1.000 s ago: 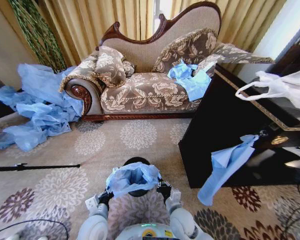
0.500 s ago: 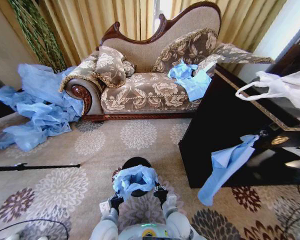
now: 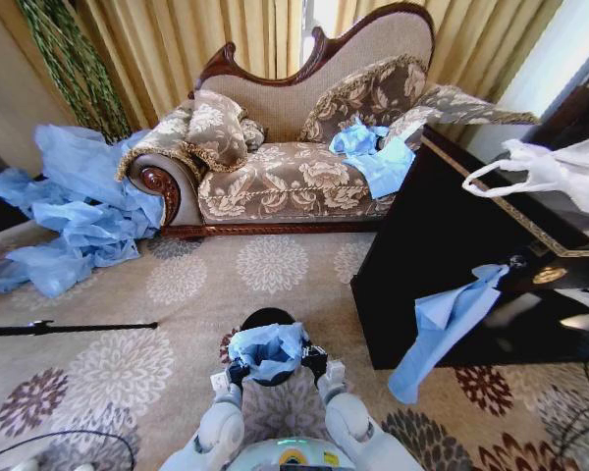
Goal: Place a garbage bag over the trash bin.
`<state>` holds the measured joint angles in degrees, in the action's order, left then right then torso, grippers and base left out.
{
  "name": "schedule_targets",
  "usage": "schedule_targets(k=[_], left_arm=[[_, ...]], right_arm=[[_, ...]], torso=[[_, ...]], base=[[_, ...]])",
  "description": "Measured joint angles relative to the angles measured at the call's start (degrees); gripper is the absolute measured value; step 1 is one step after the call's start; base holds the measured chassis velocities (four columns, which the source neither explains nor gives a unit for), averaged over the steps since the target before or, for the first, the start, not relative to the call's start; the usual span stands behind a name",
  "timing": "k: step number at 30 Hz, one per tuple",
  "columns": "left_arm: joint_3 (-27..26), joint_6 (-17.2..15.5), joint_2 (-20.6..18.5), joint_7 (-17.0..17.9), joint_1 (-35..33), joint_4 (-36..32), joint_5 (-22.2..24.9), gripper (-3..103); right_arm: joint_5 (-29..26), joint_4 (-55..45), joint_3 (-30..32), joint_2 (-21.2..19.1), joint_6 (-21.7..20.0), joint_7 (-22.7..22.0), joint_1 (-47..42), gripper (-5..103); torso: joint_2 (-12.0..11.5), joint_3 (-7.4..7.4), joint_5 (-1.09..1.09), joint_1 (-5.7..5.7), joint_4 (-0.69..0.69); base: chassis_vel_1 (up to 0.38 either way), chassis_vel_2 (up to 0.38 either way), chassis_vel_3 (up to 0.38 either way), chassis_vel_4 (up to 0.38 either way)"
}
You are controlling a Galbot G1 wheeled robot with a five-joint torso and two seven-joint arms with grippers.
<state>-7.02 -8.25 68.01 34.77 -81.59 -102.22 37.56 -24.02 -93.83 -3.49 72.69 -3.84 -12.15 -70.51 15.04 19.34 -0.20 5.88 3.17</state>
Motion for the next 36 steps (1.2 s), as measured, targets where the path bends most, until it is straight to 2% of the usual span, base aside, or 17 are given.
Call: schedule_targets(k=[4,12,20,25,26,27,28,29,30,31,32,33,34,36], left_arm=[[-1.4,0.6,-0.2,-0.6,-0.5,0.1,-1.1,0],[-4.4,1.8,-1.2,-0.5,0.4,-0.9,-1.1,0],[-3.9,2.7,-0.5,-0.5,1.5,0.9,-2.0,0],[-3.7,2.9,0.2,-0.9,1.8,2.0,-2.9,0],[-3.6,2.5,0.3,-1.0,1.5,1.7,-2.9,-2],[-3.6,2.2,0.3,-1.0,1.1,1.2,-2.9,3],[-3.6,2.1,0.3,-1.0,0.9,0.9,-3.0,3],[-3.6,2.1,0.3,-1.0,0.9,0.9,-3.0,3],[-3.6,2.2,0.3,-1.0,0.3,0.1,-3.1,14],[-3.7,2.2,0.2,-1.0,-0.3,-0.5,-3.1,14],[-3.9,2.4,0.1,-1.0,-0.9,-1.0,-3.2,19],[-3.9,2.4,0.1,-1.0,-0.9,-1.0,-3.2,19],[-4.1,2.6,0.0,-1.0,-1.6,-1.6,-3.3,24],[-4.9,3.2,-0.1,-1.0,-3.6,-2.5,-4.1,35]], right_arm=[[1.5,1.2,0.5,0.2,2.5,2.5,0.3,0],[3.0,1.7,0.4,-0.1,4.1,4.5,1.9,0],[4.3,4.1,0.5,0.5,7.2,6.7,2.5,0],[4.7,4.7,1.2,0.5,7.5,7.4,2.6,0],[4.9,4.3,1.4,0.2,7.1,7.4,2.3,-3],[5.0,3.6,1.5,-0.1,6.5,7.4,1.8,1],[5.1,3.3,1.5,-0.2,6.2,7.4,1.6,7],[5.1,3.3,1.5,-0.2,6.2,7.4,1.6,7],[5.2,2.5,1.7,-0.7,5.8,7.3,0.8,12],[5.7,2.1,1.9,-1.1,5.7,7.3,0.3,17],[6.3,1.7,2.0,-1.4,5.7,7.2,-0.2,22],[6.3,1.7,2.0,-1.4,5.7,7.2,-0.2,22],[6.8,1.3,2.1,-1.8,5.7,7.2,-0.7,22],[7.4,0.2,2.2,-2.5,5.7,6.9,-1.8,33]], torso=[[0.0,0.00,0.00,0.00,0.00],[0.0,0.00,0.00,0.00,0.00],[0.0,-0.01,0.00,0.00,0.00],[0.0,0.00,0.01,0.00,-0.01],[0.0,0.00,0.02,0.00,-0.01],[0.0,-0.01,0.01,0.00,-0.01],[0.0,-0.01,0.01,0.00,-0.01],[0.0,-0.01,0.01,0.00,-0.01],[0.0,-0.01,0.00,0.00,0.00],[0.0,-0.01,0.00,0.00,0.00],[0.0,-0.01,0.00,0.00,0.00],[0.0,-0.01,0.00,0.00,0.00],[0.0,-0.01,0.01,0.00,0.00],[0.0,-0.01,0.00,0.00,0.00]], base=[[0.000,0.000,0.000,0.000],[0.000,0.000,0.000,0.000],[0.000,0.000,0.000,0.000],[0.000,0.000,0.000,0.000],[0.000,0.000,0.000,0.000],[0.000,0.000,0.000,0.000],[0.000,0.000,0.000,0.000],[0.000,0.000,0.000,0.000],[0.000,0.000,0.000,0.000],[0.000,0.000,0.000,0.000],[0.000,0.000,0.000,0.000],[0.000,0.000,0.000,0.000],[0.000,0.000,0.000,0.000],[0.000,0.000,0.000,0.000]])
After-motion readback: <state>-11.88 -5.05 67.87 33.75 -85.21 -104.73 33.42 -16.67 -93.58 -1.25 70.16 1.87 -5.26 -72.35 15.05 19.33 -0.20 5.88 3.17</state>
